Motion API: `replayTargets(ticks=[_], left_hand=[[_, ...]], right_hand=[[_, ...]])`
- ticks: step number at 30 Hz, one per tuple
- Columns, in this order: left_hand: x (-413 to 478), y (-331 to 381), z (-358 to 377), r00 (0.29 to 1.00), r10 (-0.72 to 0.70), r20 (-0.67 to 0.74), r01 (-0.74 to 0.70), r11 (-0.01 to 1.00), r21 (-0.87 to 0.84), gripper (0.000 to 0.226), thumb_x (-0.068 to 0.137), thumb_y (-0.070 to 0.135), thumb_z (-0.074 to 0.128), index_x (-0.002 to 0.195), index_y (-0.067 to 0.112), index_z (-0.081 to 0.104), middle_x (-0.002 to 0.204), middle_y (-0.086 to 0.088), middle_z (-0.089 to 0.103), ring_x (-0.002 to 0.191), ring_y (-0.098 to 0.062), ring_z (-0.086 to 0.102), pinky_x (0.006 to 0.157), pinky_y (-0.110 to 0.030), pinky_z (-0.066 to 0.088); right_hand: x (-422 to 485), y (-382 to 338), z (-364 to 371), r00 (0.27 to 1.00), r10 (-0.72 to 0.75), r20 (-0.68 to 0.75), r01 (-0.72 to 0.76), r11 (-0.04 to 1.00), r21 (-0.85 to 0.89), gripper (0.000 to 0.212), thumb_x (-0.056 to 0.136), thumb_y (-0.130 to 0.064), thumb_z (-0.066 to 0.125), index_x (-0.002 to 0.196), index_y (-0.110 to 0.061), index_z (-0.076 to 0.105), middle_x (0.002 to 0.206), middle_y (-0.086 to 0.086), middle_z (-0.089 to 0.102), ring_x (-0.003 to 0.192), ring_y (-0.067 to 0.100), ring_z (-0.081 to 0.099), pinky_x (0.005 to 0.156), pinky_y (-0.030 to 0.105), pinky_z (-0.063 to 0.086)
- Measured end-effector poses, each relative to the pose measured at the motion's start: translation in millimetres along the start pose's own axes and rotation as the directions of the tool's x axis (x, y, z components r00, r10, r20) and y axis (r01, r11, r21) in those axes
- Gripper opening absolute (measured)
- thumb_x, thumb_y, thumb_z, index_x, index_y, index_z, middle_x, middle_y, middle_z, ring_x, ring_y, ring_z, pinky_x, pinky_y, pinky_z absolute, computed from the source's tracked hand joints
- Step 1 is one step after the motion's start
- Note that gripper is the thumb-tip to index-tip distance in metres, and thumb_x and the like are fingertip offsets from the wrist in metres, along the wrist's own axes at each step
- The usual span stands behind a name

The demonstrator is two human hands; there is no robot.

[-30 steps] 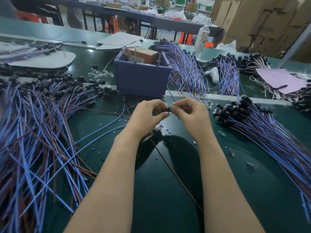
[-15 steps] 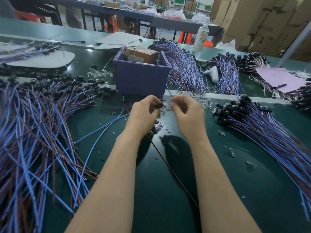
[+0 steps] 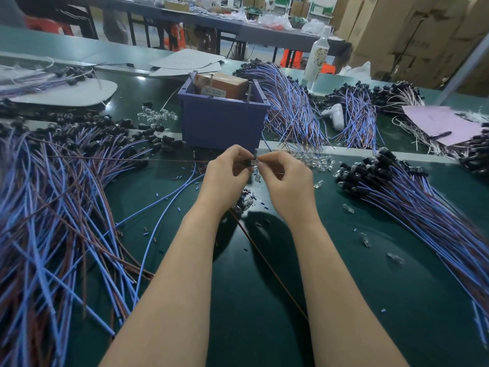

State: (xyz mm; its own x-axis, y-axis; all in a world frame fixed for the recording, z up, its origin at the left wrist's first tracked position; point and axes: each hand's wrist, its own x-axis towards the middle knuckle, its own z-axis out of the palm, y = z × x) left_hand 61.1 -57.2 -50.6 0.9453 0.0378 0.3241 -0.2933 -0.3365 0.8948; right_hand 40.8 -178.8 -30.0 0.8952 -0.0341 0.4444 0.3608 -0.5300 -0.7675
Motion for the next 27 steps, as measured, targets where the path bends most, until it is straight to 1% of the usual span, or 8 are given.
replayTargets(ticks=[7,10,14,17,20,22,24,27], left_hand=[[-0.5,-0.3,2.3,0.999,0.023,0.031,-0.025,0.997,0.077,0.019,0.086,0.002,0.060,0.092,0.020,0.061,0.083,0.014,0.065,0.086,-0.009,0.065,0.085,-0.023,0.052],[-2.2,0.7,2.7,0.998,0.024,0.056,-0.031,0.993,0.118,0.022,0.085,0.000,0.058,0.091,0.022,0.061,0.081,0.016,0.064,0.081,-0.003,0.063,0.083,-0.021,0.051],[-3.9,4.1,4.5,0.995,0.051,0.089,-0.070,0.972,0.224,0.023,0.085,-0.001,0.056,0.099,0.014,0.067,0.089,0.004,0.068,0.084,-0.011,0.063,0.086,-0.027,0.051],[-3.5,5.6,2.5,0.993,0.059,0.102,-0.083,0.966,0.245,0.020,0.085,0.003,0.061,0.101,0.014,0.069,0.094,0.000,0.072,0.087,-0.014,0.065,0.089,-0.032,0.051],[-2.7,6.1,-1.3,0.992,0.061,0.109,-0.091,0.950,0.297,0.016,0.085,0.017,0.067,0.101,0.018,0.070,0.085,0.007,0.068,0.098,-0.018,0.060,0.093,-0.038,0.046],[-1.9,5.3,-3.8,0.994,0.054,0.097,-0.089,0.913,0.399,0.017,0.086,0.032,0.067,0.102,0.026,0.069,0.082,0.014,0.060,0.108,-0.017,0.050,0.099,-0.037,0.035],[-0.9,4.6,-6.0,0.994,0.019,0.107,-0.066,0.885,0.461,0.016,0.087,0.041,0.063,0.101,0.033,0.066,0.086,0.015,0.060,0.110,-0.015,0.045,0.095,-0.033,0.026],[-0.9,4.8,-8.2,0.986,-0.018,0.167,-0.051,0.914,0.403,0.010,0.088,0.037,0.063,0.095,0.030,0.063,0.084,0.009,0.064,0.099,-0.019,0.055,0.095,-0.036,0.035]], right_hand=[[-0.8,1.0,-0.7,0.998,-0.042,-0.039,0.038,0.994,-0.100,0.008,0.088,-0.007,0.061,0.090,-0.011,0.068,0.073,-0.009,0.061,0.069,0.007,0.058,0.067,0.005,0.042],[-0.5,1.9,-0.3,0.998,-0.048,-0.027,0.043,0.986,-0.161,0.009,0.087,-0.006,0.061,0.089,-0.009,0.069,0.077,-0.001,0.066,0.074,0.014,0.061,0.070,0.015,0.046],[0.5,3.5,1.0,1.000,-0.017,-0.015,0.014,0.976,-0.218,0.011,0.088,-0.006,0.059,0.090,-0.007,0.069,0.085,0.006,0.069,0.081,0.021,0.062,0.078,0.032,0.049],[2.0,4.3,-3.7,1.000,-0.008,-0.005,0.007,0.976,-0.216,0.011,0.088,-0.006,0.059,0.090,-0.007,0.070,0.083,0.005,0.069,0.078,0.019,0.062,0.074,0.022,0.045],[3.6,6.8,-11.3,1.000,0.021,0.022,-0.016,0.980,-0.197,0.011,0.088,-0.008,0.061,0.091,-0.009,0.071,0.078,0.000,0.066,0.075,0.013,0.059,0.066,0.008,0.039],[4.3,9.9,-14.9,0.998,0.050,0.046,-0.041,0.983,-0.180,0.011,0.088,-0.009,0.061,0.093,-0.011,0.071,0.079,-0.003,0.066,0.077,0.010,0.060,0.068,0.006,0.040],[4.6,12.6,-15.9,0.995,0.076,0.065,-0.066,0.987,-0.148,0.012,0.088,-0.010,0.061,0.094,-0.012,0.071,0.080,-0.003,0.067,0.078,0.009,0.061,0.068,0.003,0.040],[5.4,14.7,-14.8,0.992,0.098,0.083,-0.089,0.990,-0.113,0.011,0.088,-0.010,0.062,0.093,-0.014,0.071,0.080,-0.004,0.068,0.078,0.009,0.062,0.071,0.008,0.044]])
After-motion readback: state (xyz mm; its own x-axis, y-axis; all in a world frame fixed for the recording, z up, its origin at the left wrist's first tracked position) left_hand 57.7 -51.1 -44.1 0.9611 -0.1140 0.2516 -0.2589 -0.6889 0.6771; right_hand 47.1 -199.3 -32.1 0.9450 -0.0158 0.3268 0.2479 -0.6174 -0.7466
